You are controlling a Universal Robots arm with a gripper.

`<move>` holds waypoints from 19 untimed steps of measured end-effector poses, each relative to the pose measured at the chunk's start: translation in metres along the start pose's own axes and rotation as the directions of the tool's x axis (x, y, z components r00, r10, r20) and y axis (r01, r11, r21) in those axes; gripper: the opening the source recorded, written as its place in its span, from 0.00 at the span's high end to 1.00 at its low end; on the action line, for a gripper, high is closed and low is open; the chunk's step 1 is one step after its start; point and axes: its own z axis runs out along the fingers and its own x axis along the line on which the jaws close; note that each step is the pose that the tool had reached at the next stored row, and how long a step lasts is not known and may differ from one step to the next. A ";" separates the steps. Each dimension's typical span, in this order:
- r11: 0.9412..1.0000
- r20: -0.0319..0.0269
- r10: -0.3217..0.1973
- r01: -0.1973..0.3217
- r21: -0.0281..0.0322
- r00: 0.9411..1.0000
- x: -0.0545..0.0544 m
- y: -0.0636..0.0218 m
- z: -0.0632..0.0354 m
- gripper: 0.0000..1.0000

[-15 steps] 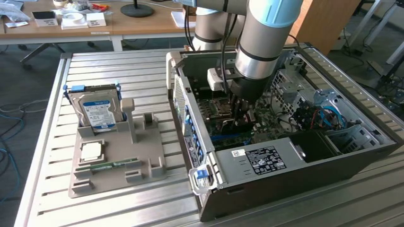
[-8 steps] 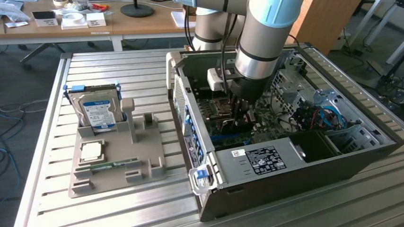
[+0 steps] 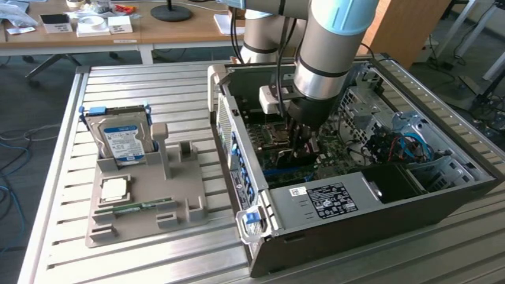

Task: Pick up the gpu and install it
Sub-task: 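Insert the gpu into the slot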

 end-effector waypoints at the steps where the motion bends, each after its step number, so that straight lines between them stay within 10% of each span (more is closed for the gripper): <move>1: 1.000 0.000 0.000 0.000 0.000 1.000 0.000 0.0000 0.0000 0.73; 19: 1.000 0.000 0.000 0.000 0.000 1.000 0.000 0.0009 0.0047 0.73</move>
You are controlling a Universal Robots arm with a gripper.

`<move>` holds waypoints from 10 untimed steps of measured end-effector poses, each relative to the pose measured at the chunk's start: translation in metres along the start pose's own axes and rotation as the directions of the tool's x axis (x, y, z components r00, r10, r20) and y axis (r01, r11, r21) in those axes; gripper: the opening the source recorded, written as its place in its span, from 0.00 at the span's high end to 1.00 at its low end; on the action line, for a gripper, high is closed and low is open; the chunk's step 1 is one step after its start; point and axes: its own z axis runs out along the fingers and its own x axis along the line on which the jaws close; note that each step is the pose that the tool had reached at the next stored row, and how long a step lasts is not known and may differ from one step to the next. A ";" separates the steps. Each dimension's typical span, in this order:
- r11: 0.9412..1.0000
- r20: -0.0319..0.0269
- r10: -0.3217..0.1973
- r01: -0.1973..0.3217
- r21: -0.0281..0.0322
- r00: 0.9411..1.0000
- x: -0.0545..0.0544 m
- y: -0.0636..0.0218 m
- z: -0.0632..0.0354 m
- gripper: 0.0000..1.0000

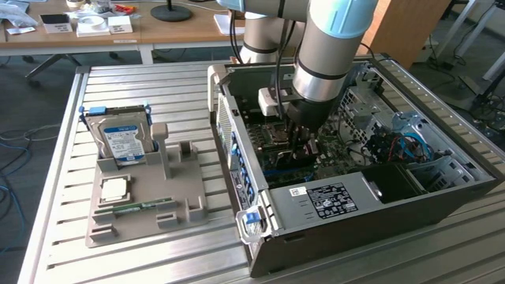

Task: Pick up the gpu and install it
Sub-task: 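Insert the gpu into the slot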

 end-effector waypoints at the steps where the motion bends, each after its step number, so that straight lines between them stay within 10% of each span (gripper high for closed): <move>1: 1.000 0.000 0.000 0.000 0.000 1.000 0.000 0.0000 0.0000 0.73; 10: 1.000 0.005 0.000 0.000 0.000 1.000 0.000 0.0000 -0.0010 0.73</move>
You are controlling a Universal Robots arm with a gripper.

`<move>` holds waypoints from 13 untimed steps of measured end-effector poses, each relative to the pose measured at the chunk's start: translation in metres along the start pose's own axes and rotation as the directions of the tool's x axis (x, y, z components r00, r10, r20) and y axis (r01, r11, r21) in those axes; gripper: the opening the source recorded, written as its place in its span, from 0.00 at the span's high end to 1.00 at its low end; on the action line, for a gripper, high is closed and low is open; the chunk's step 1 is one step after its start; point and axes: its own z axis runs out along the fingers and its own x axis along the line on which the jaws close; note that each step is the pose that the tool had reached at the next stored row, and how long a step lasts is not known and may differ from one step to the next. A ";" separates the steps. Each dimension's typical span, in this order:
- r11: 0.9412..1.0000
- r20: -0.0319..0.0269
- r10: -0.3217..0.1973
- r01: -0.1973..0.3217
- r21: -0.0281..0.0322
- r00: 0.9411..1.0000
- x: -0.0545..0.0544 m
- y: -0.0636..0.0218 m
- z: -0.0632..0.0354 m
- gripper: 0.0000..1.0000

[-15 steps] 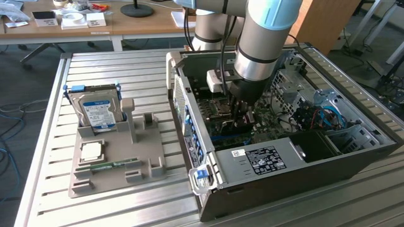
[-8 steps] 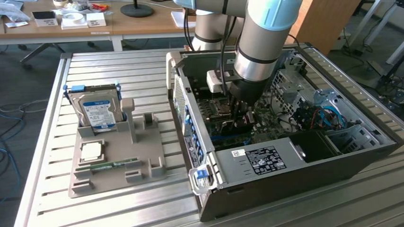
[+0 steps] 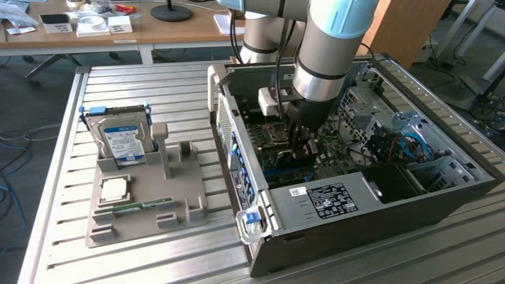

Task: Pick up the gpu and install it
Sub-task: 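Insert the gpu into the slot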

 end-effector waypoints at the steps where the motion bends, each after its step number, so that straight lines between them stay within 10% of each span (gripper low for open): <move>1: 1.000 0.000 0.000 0.000 0.000 1.000 0.000 0.0000 0.0001 0.73; 13: 1.000 -0.001 0.000 0.000 0.000 1.000 0.001 0.0000 -0.0007 0.73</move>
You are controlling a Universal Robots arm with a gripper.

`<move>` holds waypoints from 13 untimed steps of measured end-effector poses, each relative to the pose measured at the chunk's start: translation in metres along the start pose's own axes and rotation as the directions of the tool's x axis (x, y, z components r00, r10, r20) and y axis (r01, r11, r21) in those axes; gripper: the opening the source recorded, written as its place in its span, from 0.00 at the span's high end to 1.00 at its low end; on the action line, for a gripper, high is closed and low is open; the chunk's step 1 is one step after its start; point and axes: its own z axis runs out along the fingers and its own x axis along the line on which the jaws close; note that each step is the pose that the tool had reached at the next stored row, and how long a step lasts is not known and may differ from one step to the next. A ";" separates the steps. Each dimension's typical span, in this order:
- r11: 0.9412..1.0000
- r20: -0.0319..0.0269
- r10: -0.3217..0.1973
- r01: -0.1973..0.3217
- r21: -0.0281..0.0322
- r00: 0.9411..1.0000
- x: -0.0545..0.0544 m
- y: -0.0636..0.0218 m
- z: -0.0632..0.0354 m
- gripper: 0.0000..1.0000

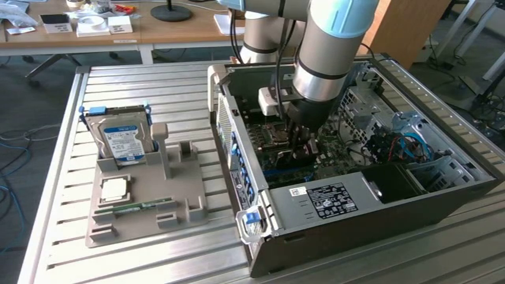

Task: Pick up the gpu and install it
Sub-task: 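Insert the gpu into the slot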

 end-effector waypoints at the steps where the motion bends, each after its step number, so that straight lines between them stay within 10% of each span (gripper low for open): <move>1: 1.000 0.000 0.000 0.000 0.000 1.000 0.000 0.0000 0.0003 0.73; 13: 1.000 0.000 0.000 0.000 0.000 1.000 0.000 0.0004 0.0054 0.73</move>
